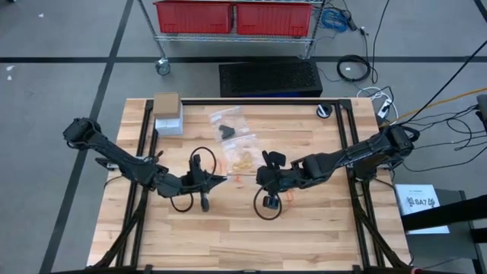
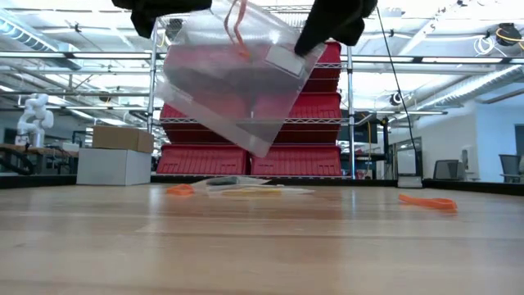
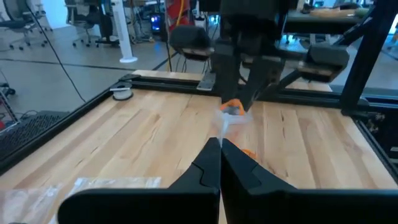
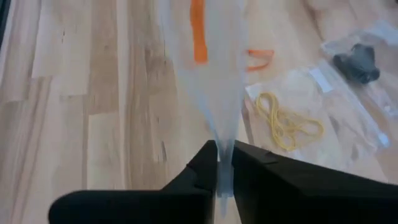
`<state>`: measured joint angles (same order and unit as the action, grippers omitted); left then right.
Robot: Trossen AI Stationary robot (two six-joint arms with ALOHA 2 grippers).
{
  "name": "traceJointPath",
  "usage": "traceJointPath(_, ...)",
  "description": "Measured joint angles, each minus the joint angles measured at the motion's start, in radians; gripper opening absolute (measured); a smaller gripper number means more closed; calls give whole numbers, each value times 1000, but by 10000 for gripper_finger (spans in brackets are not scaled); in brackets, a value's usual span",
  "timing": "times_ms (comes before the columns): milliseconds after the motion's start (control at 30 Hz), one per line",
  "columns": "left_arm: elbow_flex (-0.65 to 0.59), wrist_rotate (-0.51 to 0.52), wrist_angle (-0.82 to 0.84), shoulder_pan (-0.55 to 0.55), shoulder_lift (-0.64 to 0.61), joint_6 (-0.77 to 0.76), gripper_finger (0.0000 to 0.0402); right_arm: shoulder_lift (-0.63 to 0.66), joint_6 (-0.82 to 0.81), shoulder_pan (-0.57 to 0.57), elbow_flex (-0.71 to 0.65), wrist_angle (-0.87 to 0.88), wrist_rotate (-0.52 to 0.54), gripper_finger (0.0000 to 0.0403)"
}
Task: Sort rubber bands
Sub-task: Put the bottom orange rubber band into the transparent zip bag
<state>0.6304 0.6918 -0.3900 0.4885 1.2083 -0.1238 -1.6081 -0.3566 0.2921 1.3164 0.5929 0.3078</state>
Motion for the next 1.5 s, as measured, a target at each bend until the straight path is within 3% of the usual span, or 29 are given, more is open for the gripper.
traceJointPath(233,0,-1,-8,-12,55,-51,0,0,55,-24,2,-76,-17,10)
traceJointPath(500,0,54,-25,-12,53,-15,0,45,27,-31,2,-32,-52,20)
traceJointPath(633,0,72,-15,-11,33,2,0,111,-77,-30,2,24,-52,56)
traceJointPath(800,0,77,-8,-11,33,7,0,170,-235,-5,3,215,-49,117)
traceJointPath(1000,0,77,14,-12,32,2,0,130,-531,74,2,455,-52,180)
traceJointPath(1267,0,76,14,-13,32,1,0,-1,-874,151,-109,427,-54,231)
traceJointPath(1500,0,68,16,-12,32,1,0,-44,-1067,173,-278,261,-72,237)
